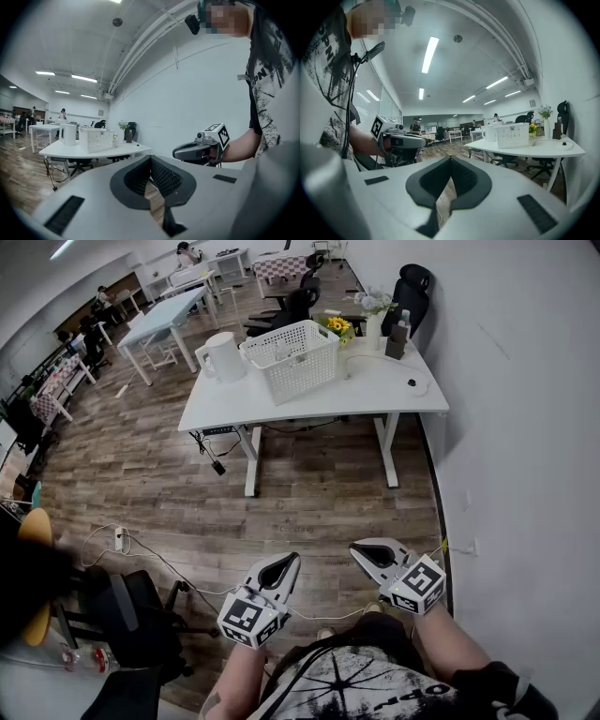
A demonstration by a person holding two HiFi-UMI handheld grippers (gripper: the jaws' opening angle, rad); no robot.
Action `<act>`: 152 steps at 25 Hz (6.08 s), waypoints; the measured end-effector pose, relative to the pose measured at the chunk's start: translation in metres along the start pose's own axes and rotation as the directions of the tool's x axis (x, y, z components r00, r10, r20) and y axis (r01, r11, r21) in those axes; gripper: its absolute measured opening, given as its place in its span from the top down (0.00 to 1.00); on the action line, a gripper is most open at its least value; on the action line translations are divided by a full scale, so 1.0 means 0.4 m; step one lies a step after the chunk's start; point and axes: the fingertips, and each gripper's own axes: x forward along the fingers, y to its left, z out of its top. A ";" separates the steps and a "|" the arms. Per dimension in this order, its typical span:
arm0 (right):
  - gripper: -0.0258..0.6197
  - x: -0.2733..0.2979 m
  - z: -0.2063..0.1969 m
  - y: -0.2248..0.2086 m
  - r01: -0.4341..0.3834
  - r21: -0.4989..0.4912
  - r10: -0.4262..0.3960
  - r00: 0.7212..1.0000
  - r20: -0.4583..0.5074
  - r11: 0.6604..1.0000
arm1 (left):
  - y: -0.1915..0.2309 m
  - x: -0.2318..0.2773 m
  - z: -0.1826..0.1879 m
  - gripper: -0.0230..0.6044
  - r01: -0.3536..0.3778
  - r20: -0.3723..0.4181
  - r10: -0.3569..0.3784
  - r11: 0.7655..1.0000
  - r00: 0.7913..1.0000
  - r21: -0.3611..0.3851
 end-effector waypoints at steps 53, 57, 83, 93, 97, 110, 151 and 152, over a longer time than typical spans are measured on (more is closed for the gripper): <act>0.92 0.167 0.077 -0.233 -0.075 0.036 0.076 0.997 -0.011 0.997 | 0.183 0.231 0.004 0.95 -0.009 0.005 0.009 0.996 1.000 -0.086; 0.92 0.184 0.099 -0.333 -0.107 0.030 0.108 0.994 -0.018 0.994 | 0.217 0.326 0.044 0.95 -0.034 0.010 0.034 0.997 0.999 -0.072; 0.92 0.199 0.118 -0.701 -0.202 0.026 0.203 0.979 -0.031 0.979 | 0.308 0.648 0.097 0.95 -0.137 -0.035 0.135 0.988 0.990 -0.072; 0.92 0.297 0.126 -0.781 -0.119 0.031 0.120 0.993 -0.023 0.992 | 0.430 0.706 0.099 0.95 -0.054 -0.044 0.051 0.997 0.998 -0.064; 0.92 0.373 0.138 -0.817 -0.073 0.034 0.074 0.997 -0.027 0.997 | 0.520 0.717 0.104 0.95 -0.011 -0.064 0.009 0.999 0.998 -0.045; 0.92 0.632 0.203 -0.884 0.034 0.033 -0.034 0.999 -0.020 0.999 | 0.834 0.737 0.161 0.95 0.063 -0.044 -0.065 0.998 0.997 -0.029; 0.92 1.032 0.496 -1.291 -0.128 -0.133 0.125 0.992 -0.028 0.983 | 1.282 0.910 0.285 0.95 -0.176 0.032 0.180 0.979 0.983 -0.100; 0.92 1.043 0.508 -1.304 -0.139 -0.142 0.135 0.990 -0.034 0.980 | 1.289 0.910 0.288 0.95 -0.191 0.032 0.195 0.976 0.980 -0.104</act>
